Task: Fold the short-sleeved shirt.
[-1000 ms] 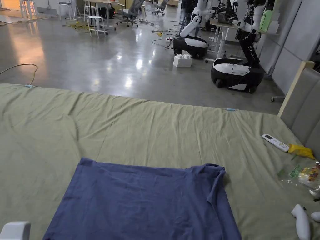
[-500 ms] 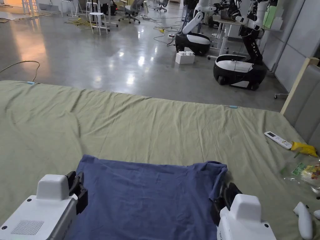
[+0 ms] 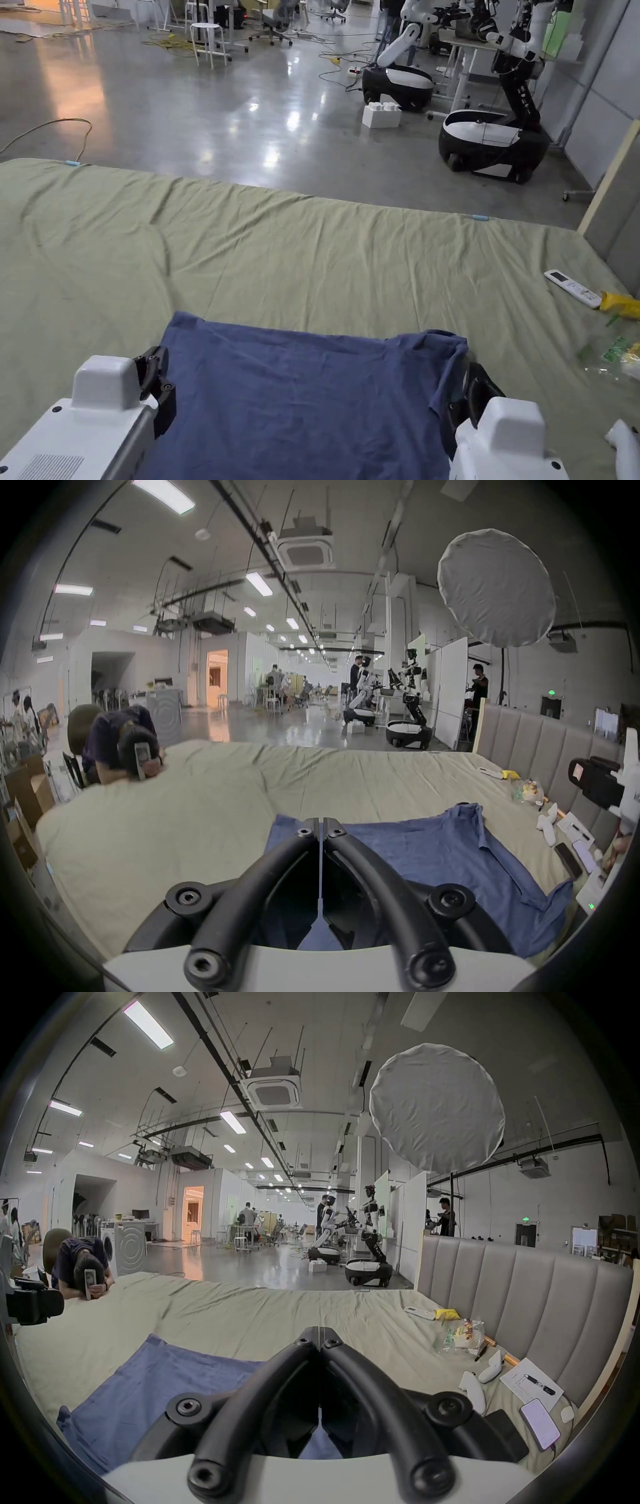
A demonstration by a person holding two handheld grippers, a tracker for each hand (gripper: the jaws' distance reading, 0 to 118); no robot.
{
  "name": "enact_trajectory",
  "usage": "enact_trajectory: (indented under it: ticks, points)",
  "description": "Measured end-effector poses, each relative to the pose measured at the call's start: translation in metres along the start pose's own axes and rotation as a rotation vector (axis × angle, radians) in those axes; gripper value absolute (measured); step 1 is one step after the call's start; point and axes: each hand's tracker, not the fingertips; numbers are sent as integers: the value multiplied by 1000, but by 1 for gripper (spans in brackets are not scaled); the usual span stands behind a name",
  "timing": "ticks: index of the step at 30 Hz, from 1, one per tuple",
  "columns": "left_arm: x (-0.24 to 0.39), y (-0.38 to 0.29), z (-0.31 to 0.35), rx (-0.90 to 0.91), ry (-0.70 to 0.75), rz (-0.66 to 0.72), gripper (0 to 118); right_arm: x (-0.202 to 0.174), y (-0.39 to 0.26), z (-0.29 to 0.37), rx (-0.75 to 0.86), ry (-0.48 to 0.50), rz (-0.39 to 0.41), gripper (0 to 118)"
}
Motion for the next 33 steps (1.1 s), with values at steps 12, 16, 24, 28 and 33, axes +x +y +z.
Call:
enact_trajectory:
  ticks: [12, 16, 24, 28, 33]
  points:
    - [-65, -8, -176, -369, -34, 138, 1, 1, -38, -46, -189, 68, 2, 1]
    - [-78, 1, -257, -462, -68, 156, 9, 5, -55, -64, -252, 61, 14, 1]
    - [-76, -11, -364, -566, -29, 32, 65, 20, -87, -82, -378, 20, 4, 1]
    - [-69, -35, -395, -687, -6, -28, 65, 29, -102, -85, -430, -1, 3, 1]
    - [-50, -52, -390, -671, 29, -116, 52, 43, -110, -91, -470, -23, -6, 1]
